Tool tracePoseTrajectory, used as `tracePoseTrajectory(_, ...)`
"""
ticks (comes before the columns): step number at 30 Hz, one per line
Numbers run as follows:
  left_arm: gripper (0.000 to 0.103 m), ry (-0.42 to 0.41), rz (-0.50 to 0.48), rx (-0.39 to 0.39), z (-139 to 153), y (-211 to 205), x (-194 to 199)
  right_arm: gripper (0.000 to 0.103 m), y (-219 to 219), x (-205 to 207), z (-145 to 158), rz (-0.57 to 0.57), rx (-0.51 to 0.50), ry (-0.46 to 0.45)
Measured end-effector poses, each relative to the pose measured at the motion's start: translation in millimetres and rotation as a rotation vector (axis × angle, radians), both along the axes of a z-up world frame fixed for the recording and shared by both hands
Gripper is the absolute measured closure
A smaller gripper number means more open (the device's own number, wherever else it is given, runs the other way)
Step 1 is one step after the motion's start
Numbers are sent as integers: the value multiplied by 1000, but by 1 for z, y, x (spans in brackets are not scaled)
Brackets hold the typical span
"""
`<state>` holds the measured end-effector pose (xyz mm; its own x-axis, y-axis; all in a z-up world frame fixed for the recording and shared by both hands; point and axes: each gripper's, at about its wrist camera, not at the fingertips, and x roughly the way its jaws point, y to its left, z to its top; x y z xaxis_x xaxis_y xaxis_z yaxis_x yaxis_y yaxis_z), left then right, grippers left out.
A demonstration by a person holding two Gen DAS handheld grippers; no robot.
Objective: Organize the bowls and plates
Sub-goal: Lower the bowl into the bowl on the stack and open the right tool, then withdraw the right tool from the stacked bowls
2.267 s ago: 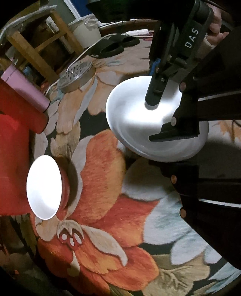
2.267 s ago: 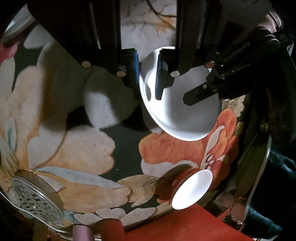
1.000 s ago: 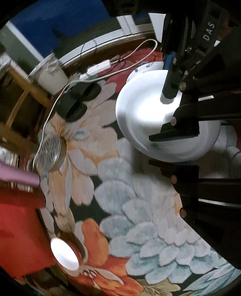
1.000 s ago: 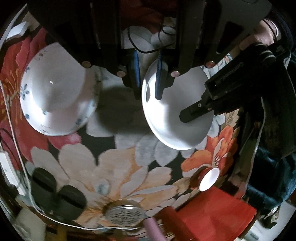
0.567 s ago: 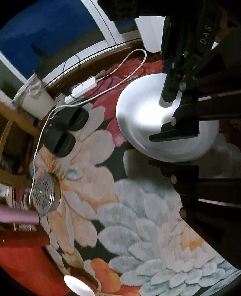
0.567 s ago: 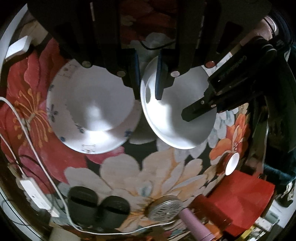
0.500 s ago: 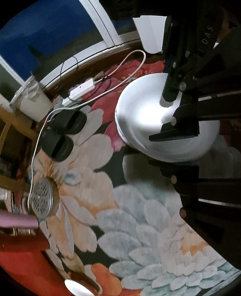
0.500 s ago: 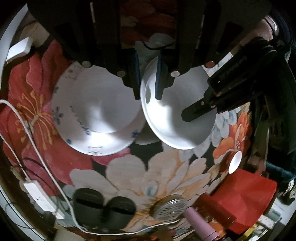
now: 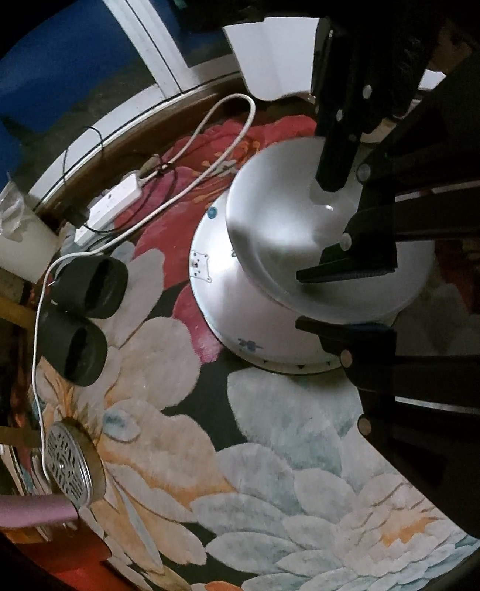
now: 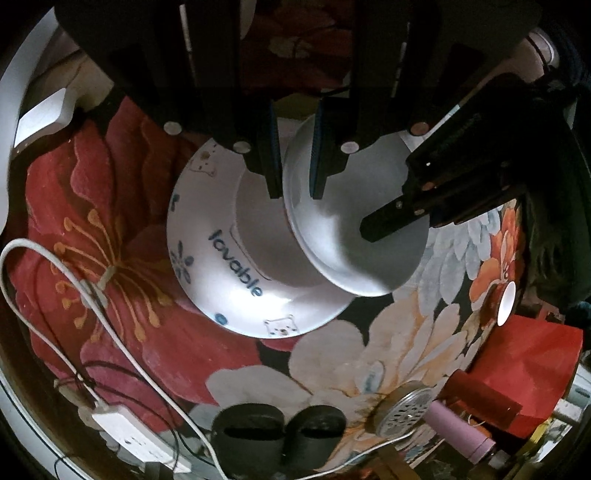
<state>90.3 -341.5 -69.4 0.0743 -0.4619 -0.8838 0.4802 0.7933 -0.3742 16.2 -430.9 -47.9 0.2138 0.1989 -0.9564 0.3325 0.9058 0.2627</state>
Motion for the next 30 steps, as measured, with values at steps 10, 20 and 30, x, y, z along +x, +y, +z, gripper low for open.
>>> tracePoseTrajectory(10, 81, -25, 14, -2, 2, 1, 7, 86, -13, -2, -5, -15, -18, -4)
tracePoseTrajectory(20, 20, -22, 85, -29, 5, 27, 10, 84, -3, 6, 12, 7, -55, -43)
tracePoseTrajectory(30, 2, -51, 126, 0, 9, 47, 12, 6, 11, 7, 22, 23, -177, -85)
